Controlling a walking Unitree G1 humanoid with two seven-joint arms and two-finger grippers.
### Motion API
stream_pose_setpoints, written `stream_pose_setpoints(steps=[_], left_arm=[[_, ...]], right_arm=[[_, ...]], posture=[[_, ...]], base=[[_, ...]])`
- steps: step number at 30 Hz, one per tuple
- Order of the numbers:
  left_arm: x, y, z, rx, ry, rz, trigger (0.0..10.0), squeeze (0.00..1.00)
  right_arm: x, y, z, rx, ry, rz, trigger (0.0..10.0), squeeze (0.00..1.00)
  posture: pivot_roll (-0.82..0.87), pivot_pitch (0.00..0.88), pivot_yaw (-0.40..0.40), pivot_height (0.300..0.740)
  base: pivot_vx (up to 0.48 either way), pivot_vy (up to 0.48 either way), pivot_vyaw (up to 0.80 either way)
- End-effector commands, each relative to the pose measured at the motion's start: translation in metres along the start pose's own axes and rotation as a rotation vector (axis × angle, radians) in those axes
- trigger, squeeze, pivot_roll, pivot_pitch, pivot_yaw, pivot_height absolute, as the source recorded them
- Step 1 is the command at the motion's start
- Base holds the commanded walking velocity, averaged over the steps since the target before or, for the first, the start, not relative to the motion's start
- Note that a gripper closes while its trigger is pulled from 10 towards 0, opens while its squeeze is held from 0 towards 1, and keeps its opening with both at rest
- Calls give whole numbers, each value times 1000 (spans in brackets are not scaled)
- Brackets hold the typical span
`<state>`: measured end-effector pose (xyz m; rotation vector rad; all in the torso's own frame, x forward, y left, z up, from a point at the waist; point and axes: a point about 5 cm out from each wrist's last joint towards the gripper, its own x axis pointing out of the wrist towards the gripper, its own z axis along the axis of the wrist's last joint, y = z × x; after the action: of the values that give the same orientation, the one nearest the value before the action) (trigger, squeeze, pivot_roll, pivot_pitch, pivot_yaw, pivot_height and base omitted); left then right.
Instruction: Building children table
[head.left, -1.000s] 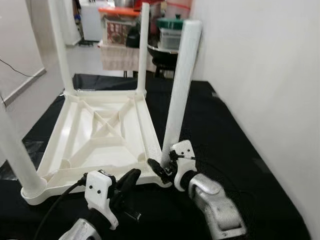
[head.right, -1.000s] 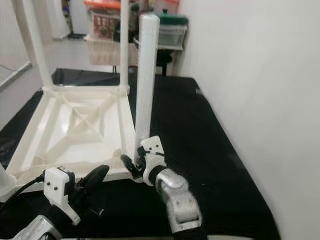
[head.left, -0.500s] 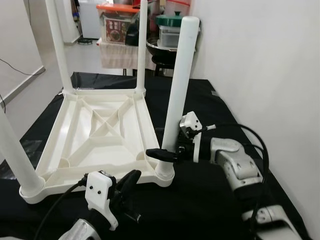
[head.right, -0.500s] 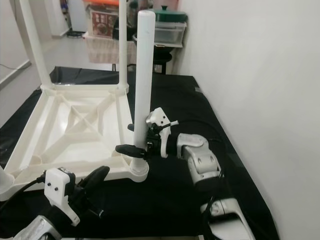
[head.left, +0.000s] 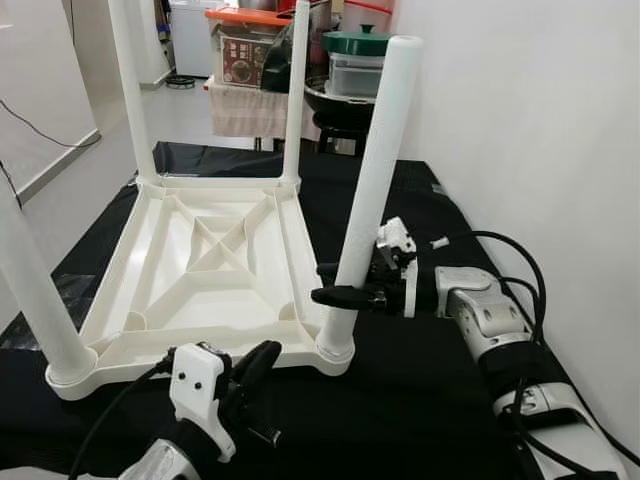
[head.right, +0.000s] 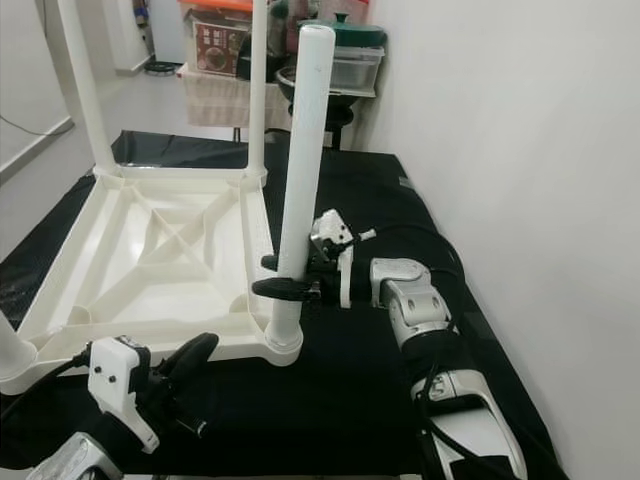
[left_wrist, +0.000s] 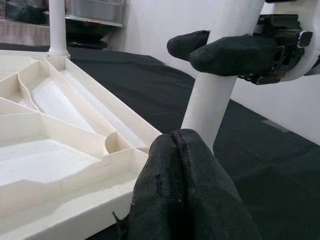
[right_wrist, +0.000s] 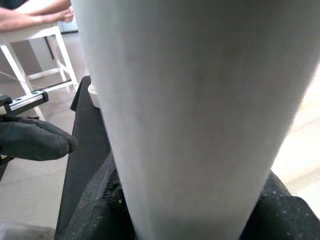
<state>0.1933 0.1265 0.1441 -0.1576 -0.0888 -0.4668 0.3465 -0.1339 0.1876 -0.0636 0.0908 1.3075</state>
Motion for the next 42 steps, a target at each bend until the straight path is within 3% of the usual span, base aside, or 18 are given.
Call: stream_pose_setpoints(steps=[1, 5, 6, 7, 8, 9, 10, 11, 12, 21, 22, 25, 26, 27, 34, 35, 36, 42], left_arm=[[0, -2, -1, -1, 1, -5, 8471, 0], [0, -2, -1, -2, 0, -5, 8510, 0], [0, -2, -1, -1, -2, -5, 8471, 0], [0, -2, -1, -1, -2, -5, 8471, 0], [-1, -1, 0, 0, -3, -3, 8431, 0], [-1, -1, 0, 0, -3, -3, 8431, 0], [-1, 0, 1, 2, -3, -3, 8353, 0], [-1, 0, 1, 2, -3, -3, 8353, 0], [-1, 1, 2, 2, -3, -2, 8392, 0], [3, 4, 0, 0, -1, -9, 8824, 0], [3, 5, 0, 7, -2, -2, 8510, 0], [4, 5, -1, 9, -3, 0, 8510, 0], [4, 5, -1, 10, -3, 0, 8275, 0], [4, 5, -1, 9, -2, -1, 8314, 0], [5, 4, -1, 4, 0, -6, 8510, 0], [5, 4, -1, 3, 0, -6, 8471, 0], [5, 4, -1, 3, 0, -6, 8431, 0], [4, 4, -1, 4, 0, -5, 8353, 0]], right_arm=[[-3, 0, -3, 18, -28, -32, 0, 0], [-3, 0, -8, 33, -33, -93, 0, 0], [13, 7, -18, 71, -75, -271, 0, 0], [13, 7, -18, 71, -75, -271, 0, 0], [29, 20, -33, 135, -104, -534, 0, 0], [29, 20, -33, 135, -104, -534, 0, 0], [46, 48, -48, 197, -105, -654, 0, 0], [46, 48, -48, 197, -105, -654, 0, 0], [55, 68, -54, 237, -110, -723, 0, 0], [65, 68, -52, 155, -71, -640, 0, 0], [67, 70, -53, 164, -55, -642, 10000, 0], [67, 70, -53, 180, -58, -646, 10000, 0], [68, 71, -51, 207, -67, -609, 10000, 733], [70, 73, -46, 215, -75, -558, 10000, 1000], [62, 66, -28, 101, -76, -351, 10000, 1000], [55, 58, -23, 51, -70, -283, 10000, 431], [47, 47, -18, 7, -55, -233, 10000, 0], [34, 20, -6, -50, -23, -178, 10000, 0]], posture=[[55, 0, -111, 740], [54, 0, -112, 740], [40, 0, -119, 740], [40, 0, -119, 740], [30, 0, -113, 740], [30, 0, -113, 740], [25, 0, -97, 740], [25, 0, -97, 740], [25, 0, -97, 740], [27, 0, -96, 740], [28, 0, -96, 740], [28, 0, -96, 740], [29, 0, -93, 740], [29, 0, -93, 740], [33, 0, -91, 740], [33, 0, -91, 740], [39, 0, -95, 740], [52, 0, -100, 740]], base=[[0, 0, 0], [0, 0, 0], [0, 0, 0], [0, 0, 0], [0, 0, 0], [0, 0, 0], [0, 0, 0], [0, 0, 0], [0, 0, 0], [0, 0, 0], [0, 0, 0], [0, 0, 0], [0, 0, 0], [0, 0, 0], [0, 0, 0], [0, 0, 0], [0, 0, 0], [0, 0, 0]])
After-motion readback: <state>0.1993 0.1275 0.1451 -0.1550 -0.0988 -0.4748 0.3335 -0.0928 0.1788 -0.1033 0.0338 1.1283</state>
